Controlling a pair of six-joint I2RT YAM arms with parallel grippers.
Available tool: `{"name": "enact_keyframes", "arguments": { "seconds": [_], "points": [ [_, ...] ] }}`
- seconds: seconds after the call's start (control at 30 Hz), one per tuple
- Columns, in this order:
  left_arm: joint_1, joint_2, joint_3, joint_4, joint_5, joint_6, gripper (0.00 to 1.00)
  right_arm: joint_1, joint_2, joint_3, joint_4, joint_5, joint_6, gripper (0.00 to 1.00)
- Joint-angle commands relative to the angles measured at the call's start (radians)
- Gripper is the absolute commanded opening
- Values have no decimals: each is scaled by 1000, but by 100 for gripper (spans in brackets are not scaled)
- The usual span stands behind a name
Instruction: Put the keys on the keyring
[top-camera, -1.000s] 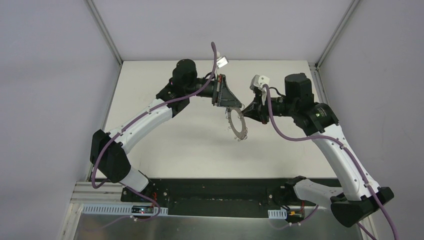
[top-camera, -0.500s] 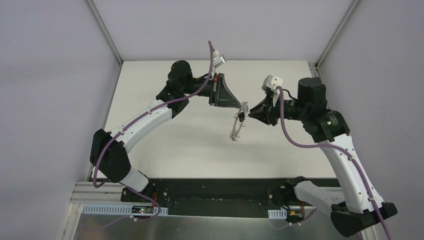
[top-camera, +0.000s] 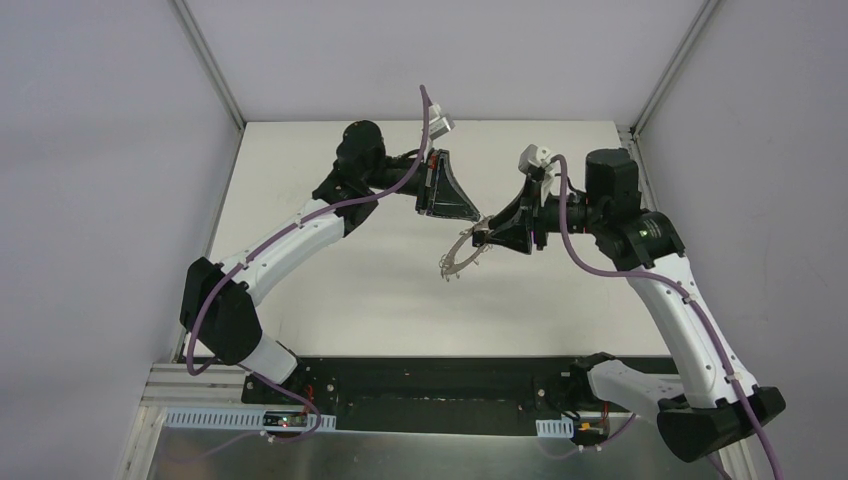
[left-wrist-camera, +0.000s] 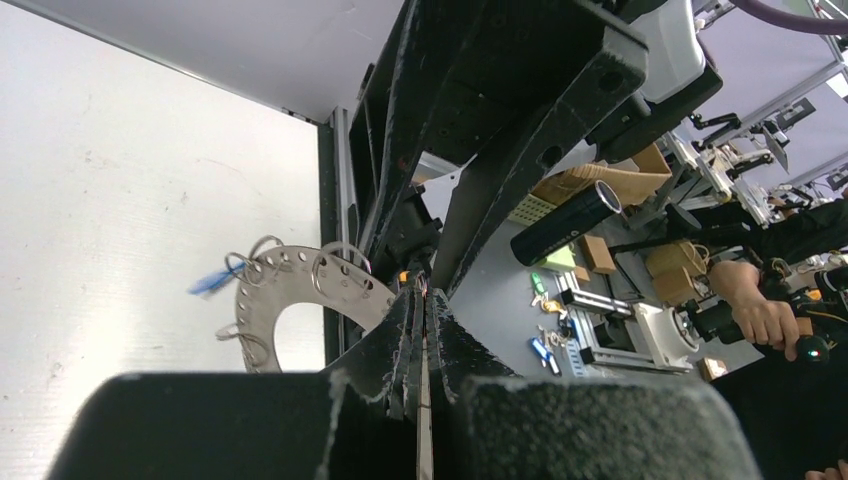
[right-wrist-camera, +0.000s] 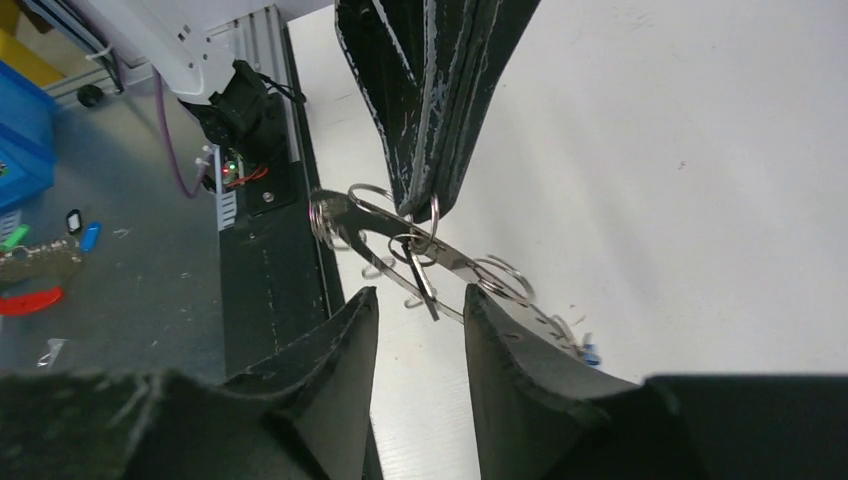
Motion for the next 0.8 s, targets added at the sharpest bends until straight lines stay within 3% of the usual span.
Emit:
{"name": "enact_keyframes", "arguments": {
  "seconds": [0.0,0.77],
  "points": [
    [3,-6,39,55,-6,-1,0,-5,12,-35,81,-103,53,40],
    [-2,-2,12,158,-2,-86,0,-5,72,-83,186,-213,78,43]
  ]
}}
